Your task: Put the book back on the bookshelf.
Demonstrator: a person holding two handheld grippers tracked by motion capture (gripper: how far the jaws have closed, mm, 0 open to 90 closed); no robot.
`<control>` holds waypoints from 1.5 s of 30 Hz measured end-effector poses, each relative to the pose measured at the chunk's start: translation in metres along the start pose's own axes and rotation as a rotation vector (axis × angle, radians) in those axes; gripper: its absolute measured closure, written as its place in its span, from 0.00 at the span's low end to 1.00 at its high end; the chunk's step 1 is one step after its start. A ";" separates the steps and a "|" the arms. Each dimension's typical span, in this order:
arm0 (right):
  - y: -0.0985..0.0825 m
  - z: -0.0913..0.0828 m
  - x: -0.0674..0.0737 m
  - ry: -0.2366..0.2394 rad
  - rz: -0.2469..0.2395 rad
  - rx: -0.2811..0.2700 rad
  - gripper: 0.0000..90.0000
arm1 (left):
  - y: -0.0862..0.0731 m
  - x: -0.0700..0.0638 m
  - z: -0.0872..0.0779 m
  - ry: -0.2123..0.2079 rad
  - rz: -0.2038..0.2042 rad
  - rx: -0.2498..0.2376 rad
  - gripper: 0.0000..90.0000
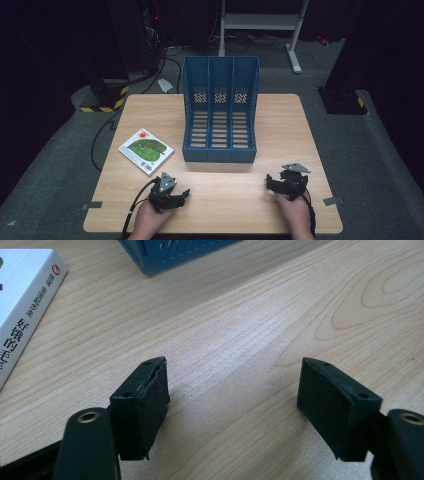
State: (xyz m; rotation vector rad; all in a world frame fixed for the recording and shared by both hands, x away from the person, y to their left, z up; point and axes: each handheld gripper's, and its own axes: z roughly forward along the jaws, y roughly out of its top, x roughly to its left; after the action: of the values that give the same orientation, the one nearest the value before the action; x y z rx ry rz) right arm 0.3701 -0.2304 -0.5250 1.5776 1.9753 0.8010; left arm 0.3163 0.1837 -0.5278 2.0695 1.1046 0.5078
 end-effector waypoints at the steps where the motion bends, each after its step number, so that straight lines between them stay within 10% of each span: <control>1: 0.000 0.000 0.000 0.002 0.000 0.002 0.10 | 0.000 0.000 0.000 0.000 0.000 0.000 0.32; 25: -0.002 -0.003 0.001 0.039 -0.042 0.002 0.10 | 0.001 0.004 -0.003 -0.029 -0.003 0.031 0.24; 45: -0.001 -0.002 0.002 0.049 -0.057 0.001 0.10 | 0.004 0.035 -0.039 0.039 -0.071 -0.081 0.26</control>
State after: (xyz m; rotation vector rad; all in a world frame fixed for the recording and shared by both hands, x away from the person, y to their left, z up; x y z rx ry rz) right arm 0.3677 -0.2294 -0.5249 1.5085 2.0466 0.8234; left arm 0.3132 0.2279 -0.4988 1.9509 1.1567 0.5509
